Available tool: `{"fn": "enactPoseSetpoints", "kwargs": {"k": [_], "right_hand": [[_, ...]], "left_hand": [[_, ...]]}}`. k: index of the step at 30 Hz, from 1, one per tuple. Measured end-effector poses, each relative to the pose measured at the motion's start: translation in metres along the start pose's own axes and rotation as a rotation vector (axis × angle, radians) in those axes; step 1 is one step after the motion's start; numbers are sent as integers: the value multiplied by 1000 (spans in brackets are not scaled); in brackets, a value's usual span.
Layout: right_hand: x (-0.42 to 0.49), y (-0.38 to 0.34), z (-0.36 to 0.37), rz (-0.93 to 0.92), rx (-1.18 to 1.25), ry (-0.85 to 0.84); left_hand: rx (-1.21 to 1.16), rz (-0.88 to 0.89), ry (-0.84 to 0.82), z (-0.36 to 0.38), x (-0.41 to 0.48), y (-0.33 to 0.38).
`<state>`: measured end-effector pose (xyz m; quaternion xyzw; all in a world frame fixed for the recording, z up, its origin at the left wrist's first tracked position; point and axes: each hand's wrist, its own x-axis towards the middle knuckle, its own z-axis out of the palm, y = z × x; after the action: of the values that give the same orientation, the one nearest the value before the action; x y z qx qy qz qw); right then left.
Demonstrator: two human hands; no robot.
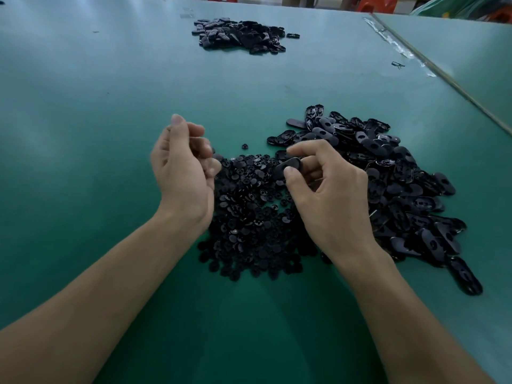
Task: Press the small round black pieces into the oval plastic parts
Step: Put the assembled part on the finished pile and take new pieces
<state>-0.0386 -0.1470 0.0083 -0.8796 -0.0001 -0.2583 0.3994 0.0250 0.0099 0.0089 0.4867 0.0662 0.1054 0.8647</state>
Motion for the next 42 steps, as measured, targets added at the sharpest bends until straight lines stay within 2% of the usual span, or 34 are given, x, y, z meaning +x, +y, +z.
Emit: {"fn": "enactPoseSetpoints", "kwargs": {"k": [5,9,12,16,20,23,27,32,39,42], "right_hand": [[-1,0,1,4,-8,-2],[-1,0,1,11,-7,-17],[-1,0,1,11,-6,-23],[-2,0,3,1,1,-42],[-3,-1,5,-20,41,-39],[-4,-3,6,10,207,-79],[-4,-6,6,100,410,-168],[0,-7,2,174,562,-180],[0,-5,3,161,519,-136],[-2,-2,3,127,326,-85]], "left_hand": [[131,150,290,-8,20,15],[50,82,349,-11,22,14],[8,48,249,-9,13,7],[-45,8,33,-5,-2,-4],[-52,57,-149,-2,-13,-10],[18,131,-174,0,-14,-11],[227,195,-179,-3,-10,-16],[335,223,-365,-6,-11,-17],[377,255,-441,-6,-15,-17],[373,251,-413,-6,-14,-19]]}}
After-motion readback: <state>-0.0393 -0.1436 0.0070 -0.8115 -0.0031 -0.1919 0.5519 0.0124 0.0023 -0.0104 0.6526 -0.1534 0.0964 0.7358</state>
